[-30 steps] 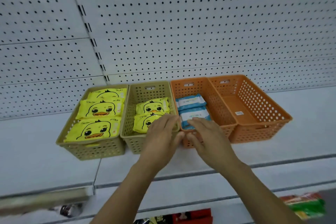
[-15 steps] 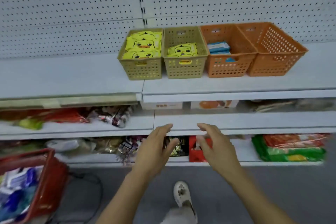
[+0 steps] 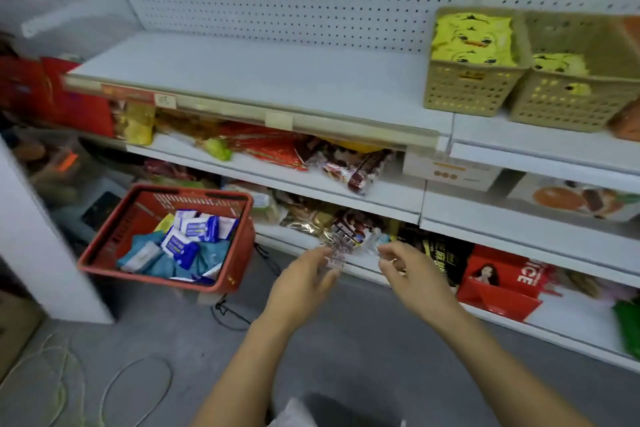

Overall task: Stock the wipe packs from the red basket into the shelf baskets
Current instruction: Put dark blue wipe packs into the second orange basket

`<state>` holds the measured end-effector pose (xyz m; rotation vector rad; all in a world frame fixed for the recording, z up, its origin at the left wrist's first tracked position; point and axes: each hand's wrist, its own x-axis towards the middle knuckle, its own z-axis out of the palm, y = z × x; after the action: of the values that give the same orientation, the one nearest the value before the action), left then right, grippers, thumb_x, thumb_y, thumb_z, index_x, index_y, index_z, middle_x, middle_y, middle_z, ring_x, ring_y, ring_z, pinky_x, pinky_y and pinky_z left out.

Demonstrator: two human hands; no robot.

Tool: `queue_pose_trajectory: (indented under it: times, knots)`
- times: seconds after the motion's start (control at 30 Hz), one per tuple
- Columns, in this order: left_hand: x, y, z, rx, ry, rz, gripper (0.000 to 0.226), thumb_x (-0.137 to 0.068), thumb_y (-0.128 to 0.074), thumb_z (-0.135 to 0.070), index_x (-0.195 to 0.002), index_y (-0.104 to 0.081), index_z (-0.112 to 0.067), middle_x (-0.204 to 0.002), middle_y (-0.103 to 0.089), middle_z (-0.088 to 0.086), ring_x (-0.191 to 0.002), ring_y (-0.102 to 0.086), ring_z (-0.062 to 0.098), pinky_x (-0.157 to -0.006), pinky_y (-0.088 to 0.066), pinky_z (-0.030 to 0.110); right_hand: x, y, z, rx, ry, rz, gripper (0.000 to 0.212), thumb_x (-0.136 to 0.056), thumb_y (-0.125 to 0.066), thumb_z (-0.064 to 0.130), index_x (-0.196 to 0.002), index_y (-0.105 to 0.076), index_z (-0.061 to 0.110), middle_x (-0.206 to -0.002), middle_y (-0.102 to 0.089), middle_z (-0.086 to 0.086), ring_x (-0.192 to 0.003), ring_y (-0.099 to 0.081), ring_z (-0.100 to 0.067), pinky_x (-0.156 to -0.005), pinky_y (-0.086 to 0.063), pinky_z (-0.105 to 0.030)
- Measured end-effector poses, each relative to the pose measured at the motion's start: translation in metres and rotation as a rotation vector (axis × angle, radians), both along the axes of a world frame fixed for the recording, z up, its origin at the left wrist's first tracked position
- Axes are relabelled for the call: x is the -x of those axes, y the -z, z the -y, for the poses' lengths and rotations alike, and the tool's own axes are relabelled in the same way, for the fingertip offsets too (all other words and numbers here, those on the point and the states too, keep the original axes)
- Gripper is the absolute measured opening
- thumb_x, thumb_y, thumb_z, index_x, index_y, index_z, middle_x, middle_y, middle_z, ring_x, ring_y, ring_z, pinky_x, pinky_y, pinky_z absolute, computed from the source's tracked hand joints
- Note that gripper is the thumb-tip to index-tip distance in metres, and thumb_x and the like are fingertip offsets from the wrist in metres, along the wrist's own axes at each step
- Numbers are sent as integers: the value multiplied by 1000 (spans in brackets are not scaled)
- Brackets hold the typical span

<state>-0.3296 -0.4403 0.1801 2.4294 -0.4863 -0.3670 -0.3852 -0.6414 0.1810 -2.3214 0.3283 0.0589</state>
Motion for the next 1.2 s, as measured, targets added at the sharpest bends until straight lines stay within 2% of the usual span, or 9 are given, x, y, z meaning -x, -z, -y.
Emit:
queue_pose_trajectory:
  times: [0.1, 0.2, 0.43, 0.6, 0.8, 0.93, 1.0, 1.1, 1.2]
  knots:
    - [-30, 10, -73, -16, -66, -36, 42, -95, -56, -35, -135, -51, -24, -124, -61, -7, -109, -59, 10, -91, -47, 27, -47, 9, -69, -42, -61, -12, 24, -92, -56, 26, -115, -61, 27, -109, -65, 9, -91, -62, -8, -84, -52, -35]
    - [-69, 24, -153, -35, -111, -108, 40, -94, -59, -31, -132, -55, -20, -118, -63, -6, -107, -60, 8, -86, -41, 16, -92, 23, -148, -121, -70, -36, 23, -92, -57, 21, -115, -63, 23, -106, -66, 8, -95, -62, -8, -87, -50, -30]
    - [-157, 79, -304, -35, -262, -320, 33, -92, -63, -26, -124, -61, -16, -105, -67, -4, -89, -63, 8, -84, -49, 22, -179, 73, -287, -191, -116, -143, 22, -91, -58, 15, -112, -65, 19, -106, -68, 6, -95, -63, -8, -88, -50, -30]
    - [-206, 124, -363, 26, -459, -425, 30, -92, -63, -19, -121, -62, -10, -107, -68, 1, -101, -64, 15, -87, -47, 26, -230, 113, -347, -200, -161, -250, 24, -90, -60, 15, -113, -65, 18, -108, -68, 3, -94, -64, -9, -89, -50, -28]
    - [-260, 169, -388, 59, -540, -423, 33, -94, -60, -18, -125, -59, -8, -114, -65, 3, -99, -60, 13, -83, -42, 21, -284, 160, -378, -178, -160, -353, 25, -92, -57, 15, -117, -62, 13, -116, -66, 0, -102, -61, -13, -92, -48, -27]
    - [-293, 196, -390, -47, -423, -306, 45, -92, -62, -16, -135, -51, -11, -131, -54, -5, -124, -51, 18, -98, -38, 24, -323, 188, -387, -54, -210, -360, 32, -91, -57, 15, -123, -58, 14, -127, -59, -2, -115, -56, -18, -100, -44, -32]
    - [-307, 210, -389, -162, -267, -203, 55, -91, -61, -12, -143, -43, -15, -146, -45, 0, -136, -39, 19, -107, -33, 28, -343, 200, -394, 68, -274, -316, 36, -92, -56, 16, -128, -55, 16, -133, -52, -2, -122, -47, -20, -103, -40, -31]
    - [-328, 234, -389, -312, -32, -72, 69, -87, -56, -1, -149, -32, -20, -159, -26, -1, -148, -18, 19, -116, -29, 39, -373, 214, -408, 199, -360, -218, 46, -96, -51, 19, -140, -42, 18, -146, -37, 1, -132, -31, -18, -109, -31, -31]
    - [-341, 255, -393, -503, 156, 0, 75, -88, -55, -3, -153, -23, -22, -163, -14, -3, -150, -7, 18, -120, -16, 47, -394, 231, -419, 336, -434, -248, 56, -97, -49, 21, -148, -25, 22, -156, -22, 3, -142, -18, -18, -115, -21, -35]
